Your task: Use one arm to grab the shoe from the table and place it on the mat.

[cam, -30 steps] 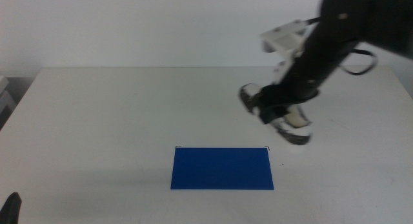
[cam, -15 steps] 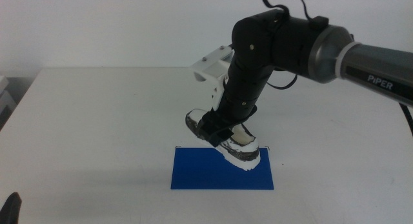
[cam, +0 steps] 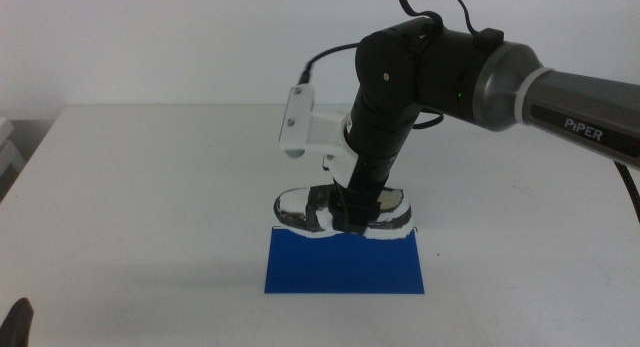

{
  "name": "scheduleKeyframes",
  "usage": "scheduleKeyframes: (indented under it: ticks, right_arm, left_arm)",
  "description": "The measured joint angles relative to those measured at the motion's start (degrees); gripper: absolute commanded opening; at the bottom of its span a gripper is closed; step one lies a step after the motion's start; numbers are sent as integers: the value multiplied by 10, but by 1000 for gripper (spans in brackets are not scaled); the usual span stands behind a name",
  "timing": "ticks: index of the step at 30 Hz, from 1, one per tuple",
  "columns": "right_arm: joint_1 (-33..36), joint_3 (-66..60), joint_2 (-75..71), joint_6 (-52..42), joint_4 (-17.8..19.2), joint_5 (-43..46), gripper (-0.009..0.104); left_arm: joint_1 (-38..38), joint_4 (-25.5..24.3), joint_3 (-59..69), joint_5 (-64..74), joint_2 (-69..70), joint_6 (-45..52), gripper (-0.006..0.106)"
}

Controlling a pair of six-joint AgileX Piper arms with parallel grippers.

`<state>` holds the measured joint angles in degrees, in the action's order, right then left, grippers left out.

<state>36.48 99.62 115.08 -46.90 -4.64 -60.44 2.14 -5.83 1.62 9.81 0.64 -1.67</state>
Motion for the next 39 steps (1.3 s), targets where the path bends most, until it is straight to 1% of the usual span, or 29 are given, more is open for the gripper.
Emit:
scheduleKeyframes:
  ticks: [2,4,9,13,22,39]
  right_arm:
    - [0,0,0,-57,0,-4,-1]
    - [0,0,0,-86,0,-9,-1]
    - [0,0,0,-103,-4,-11,-1]
    - [0,0,5,-100,-9,-11,-1]
    - [-1,0,53,-51,-13,-3,-1]
    - [-7,0,80,-35,-16,20,-1]
  left_arm:
    - [0,0,0,0,0,0,93]
    - [0,0,0,0,0,0,93]
    - [0,0,0,0,0,0,93]
    - [0,0,0,0,0,0,93]
    - [0,0,0,0,0,0,93]
    - [0,0,0,0,0,0,93]
